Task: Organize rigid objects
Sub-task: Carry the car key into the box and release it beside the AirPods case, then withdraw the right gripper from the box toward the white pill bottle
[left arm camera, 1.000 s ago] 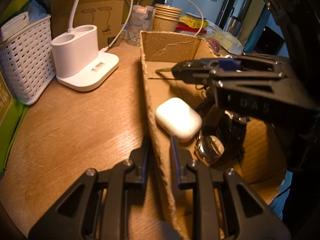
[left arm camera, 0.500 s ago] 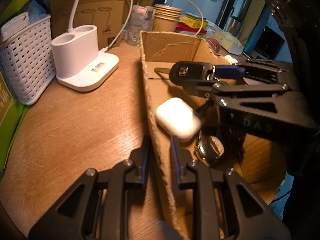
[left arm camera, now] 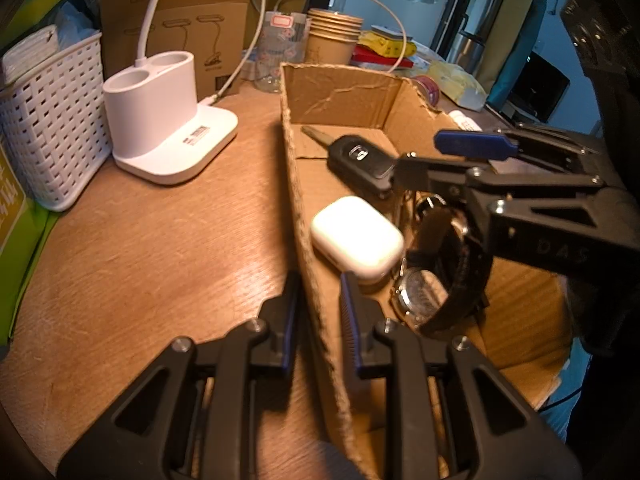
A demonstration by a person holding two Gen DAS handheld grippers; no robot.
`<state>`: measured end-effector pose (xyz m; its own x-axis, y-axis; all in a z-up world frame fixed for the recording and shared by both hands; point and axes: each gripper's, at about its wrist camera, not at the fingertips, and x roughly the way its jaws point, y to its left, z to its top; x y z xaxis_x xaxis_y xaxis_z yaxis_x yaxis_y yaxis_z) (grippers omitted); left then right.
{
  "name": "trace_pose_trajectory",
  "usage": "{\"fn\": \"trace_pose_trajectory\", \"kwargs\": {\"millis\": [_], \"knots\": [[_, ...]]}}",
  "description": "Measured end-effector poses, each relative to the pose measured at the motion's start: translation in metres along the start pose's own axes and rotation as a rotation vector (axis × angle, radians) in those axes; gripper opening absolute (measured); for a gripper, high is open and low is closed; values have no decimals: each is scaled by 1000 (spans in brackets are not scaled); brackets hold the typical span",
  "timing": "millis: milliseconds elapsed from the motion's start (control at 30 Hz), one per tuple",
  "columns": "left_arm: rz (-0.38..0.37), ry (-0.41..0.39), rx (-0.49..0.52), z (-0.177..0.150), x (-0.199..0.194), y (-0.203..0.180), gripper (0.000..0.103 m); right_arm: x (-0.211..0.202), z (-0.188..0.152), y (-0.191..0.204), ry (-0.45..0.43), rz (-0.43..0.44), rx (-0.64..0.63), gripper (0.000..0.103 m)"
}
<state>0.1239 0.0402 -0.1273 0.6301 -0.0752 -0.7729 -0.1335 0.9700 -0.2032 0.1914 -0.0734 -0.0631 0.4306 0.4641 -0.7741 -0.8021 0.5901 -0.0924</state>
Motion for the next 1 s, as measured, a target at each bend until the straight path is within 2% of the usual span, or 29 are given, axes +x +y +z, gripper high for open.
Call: {"fn": "trace_pose_trajectory", "kwargs": {"millis": [533,667,833,1000], "knots": [[0,0,0,1,0,2,22,-25,-14,-3,-50,-3,29,51],[-1,1,-3,1,0,2,22,-36,-19,-7,-95,-17,55,51],[-2,1,-3,2,1,3,22,-51,-25,-20,-144,-43,110,51],[-2,1,-3,2,1,3,22,-54,-34,-41,-154,-70,174,51]]}}
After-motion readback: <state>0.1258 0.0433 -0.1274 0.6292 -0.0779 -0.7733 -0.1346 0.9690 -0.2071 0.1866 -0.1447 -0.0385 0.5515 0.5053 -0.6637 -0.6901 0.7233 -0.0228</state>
